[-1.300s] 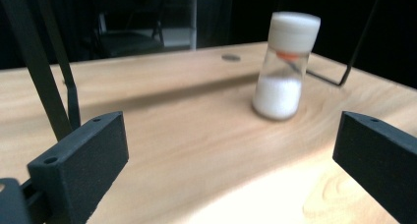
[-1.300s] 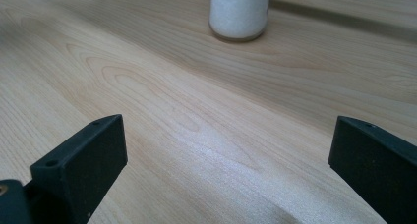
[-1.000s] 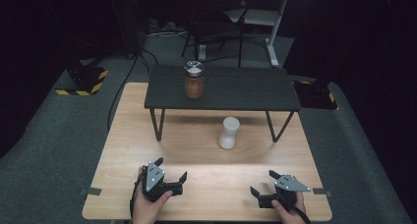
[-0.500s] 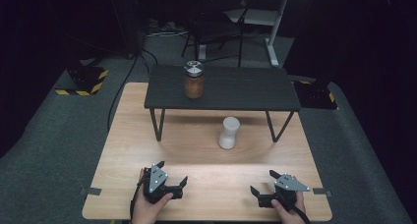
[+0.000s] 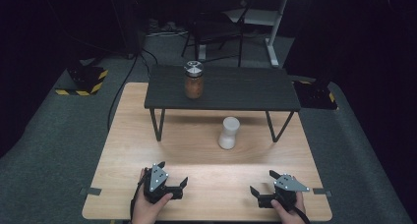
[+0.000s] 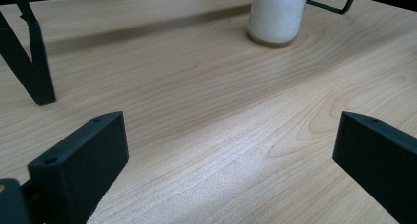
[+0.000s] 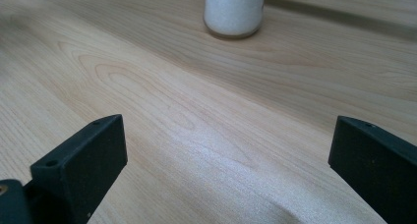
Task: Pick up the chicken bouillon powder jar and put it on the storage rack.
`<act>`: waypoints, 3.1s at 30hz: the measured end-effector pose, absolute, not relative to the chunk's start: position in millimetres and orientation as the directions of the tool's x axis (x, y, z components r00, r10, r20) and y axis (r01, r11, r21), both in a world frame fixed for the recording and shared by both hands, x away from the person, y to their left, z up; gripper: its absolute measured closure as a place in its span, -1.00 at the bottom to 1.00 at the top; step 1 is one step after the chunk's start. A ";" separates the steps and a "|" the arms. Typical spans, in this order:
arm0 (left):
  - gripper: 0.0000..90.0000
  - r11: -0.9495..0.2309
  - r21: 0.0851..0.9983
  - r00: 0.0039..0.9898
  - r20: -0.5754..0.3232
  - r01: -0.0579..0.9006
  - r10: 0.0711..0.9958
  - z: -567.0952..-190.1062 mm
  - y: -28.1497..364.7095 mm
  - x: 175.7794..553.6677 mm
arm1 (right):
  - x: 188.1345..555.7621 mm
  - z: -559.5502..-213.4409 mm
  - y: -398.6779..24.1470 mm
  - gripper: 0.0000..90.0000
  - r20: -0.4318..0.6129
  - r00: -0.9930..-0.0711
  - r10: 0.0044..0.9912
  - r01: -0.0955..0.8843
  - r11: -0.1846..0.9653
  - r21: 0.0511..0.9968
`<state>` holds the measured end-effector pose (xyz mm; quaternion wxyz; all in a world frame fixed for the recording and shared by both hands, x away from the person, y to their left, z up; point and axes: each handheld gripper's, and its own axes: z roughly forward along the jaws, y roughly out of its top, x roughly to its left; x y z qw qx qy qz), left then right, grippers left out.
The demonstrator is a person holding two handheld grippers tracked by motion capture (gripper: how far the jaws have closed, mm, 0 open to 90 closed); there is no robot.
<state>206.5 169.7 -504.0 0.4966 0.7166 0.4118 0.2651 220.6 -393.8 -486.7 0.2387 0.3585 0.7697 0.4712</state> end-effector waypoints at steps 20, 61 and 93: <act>-0.99 -0.181 0.929 0.529 -0.019 0.323 0.848 -503.5 168.4 207.2 | 222.4 -476.6 -376.2 -0.99 -0.023 -0.623 0.782 0.279 0.250 0.927; -0.99 -0.193 0.928 0.551 -0.015 0.317 0.834 -503.3 172.0 207.9 | 320.8 -458.2 -310.8 -0.99 0.040 -0.579 0.814 0.274 0.149 0.950; -0.99 -0.179 0.928 0.547 -0.031 0.327 0.837 -503.3 174.2 208.3 | 341.6 -465.7 -279.0 -0.25 0.001 -0.535 0.845 0.211 0.133 0.968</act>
